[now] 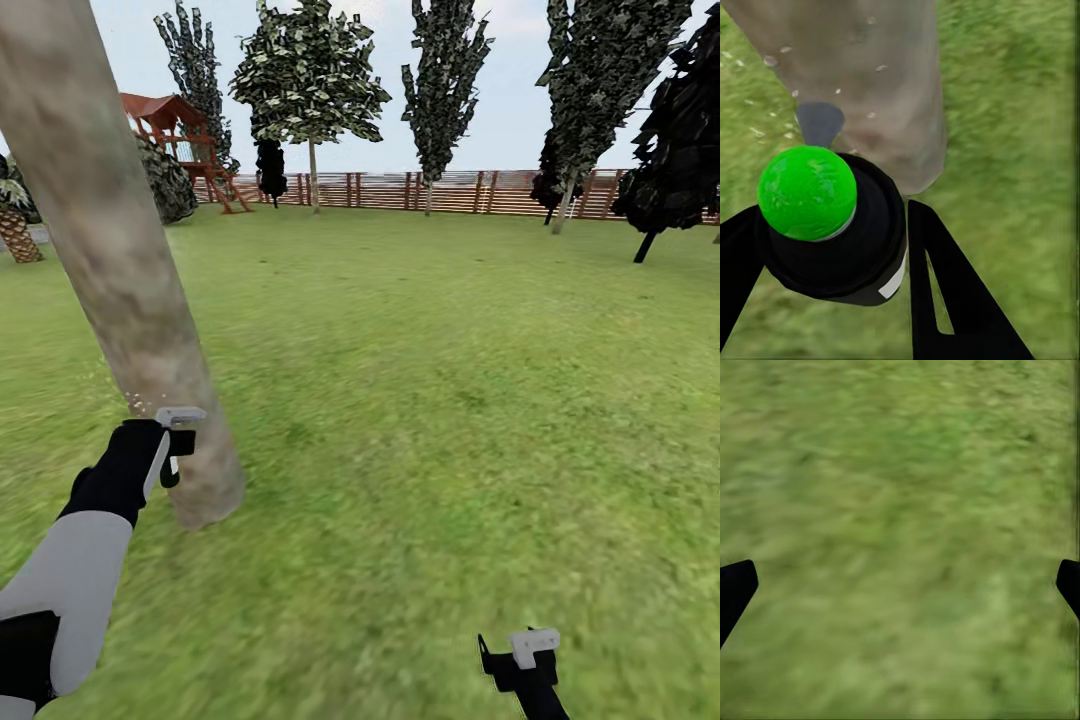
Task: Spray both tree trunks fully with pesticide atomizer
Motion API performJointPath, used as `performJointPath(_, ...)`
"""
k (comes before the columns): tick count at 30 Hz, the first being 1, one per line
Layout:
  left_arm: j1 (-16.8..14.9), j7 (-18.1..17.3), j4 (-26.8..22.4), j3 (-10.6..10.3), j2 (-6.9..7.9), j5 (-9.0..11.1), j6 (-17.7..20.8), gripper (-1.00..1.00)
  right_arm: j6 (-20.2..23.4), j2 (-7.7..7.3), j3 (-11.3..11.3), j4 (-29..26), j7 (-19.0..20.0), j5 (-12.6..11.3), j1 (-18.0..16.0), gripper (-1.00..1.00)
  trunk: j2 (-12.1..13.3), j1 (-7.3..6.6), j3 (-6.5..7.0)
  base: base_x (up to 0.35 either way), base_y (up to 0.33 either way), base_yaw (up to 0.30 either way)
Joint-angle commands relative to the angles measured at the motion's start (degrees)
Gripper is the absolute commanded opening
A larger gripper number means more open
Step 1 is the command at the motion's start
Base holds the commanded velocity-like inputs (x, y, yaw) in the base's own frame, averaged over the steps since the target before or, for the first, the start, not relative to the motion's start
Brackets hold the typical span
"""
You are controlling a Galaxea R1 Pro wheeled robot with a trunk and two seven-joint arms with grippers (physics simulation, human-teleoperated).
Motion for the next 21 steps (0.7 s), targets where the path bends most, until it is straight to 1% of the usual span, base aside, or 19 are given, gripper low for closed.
performJointPath(1,0.0,0.0,-0.1,0.1,0.01,-0.2,0.3,-1.00,0.0,-0.02,0.4,0.0,-0.6,0.5,-0.1,1.00,0.0,-0.01,-0.05,0.057,-0.276,0.000)
performJointPath(5,0.1,0.0,0.0,0.4,0.21,-0.3,0.3,-1.00,0.0,0.04,0.4,0.0,-0.6,0.5,0.0,1.00,0.0,-0.01,-0.05,0.090,-0.276,0.004)
performJointPath(7,0.1,0.0,0.0,0.4,0.24,-0.3,0.3,-1.00,0.0,0.06,0.5,0.0,-0.6,0.5,0.0,1.00,0.0,-0.01,-0.05,0.102,-0.276,0.105)
performJointPath(12,0.2,0.4,0.3,0.1,0.17,-0.7,0.1,-1.00,0.0,0.06,0.5,0.0,-0.6,0.5,0.0,1.00,0.0,-0.01,-0.05,0.115,-0.276,0.249)
performJointPath(21,0.4,0.5,0.8,0.2,0.36,-0.7,0.1,-1.00,0.0,0.06,0.5,0.0,-0.6,0.5,0.0,1.00,0.0,-0.01,-0.05,0.139,-0.274,0.275)
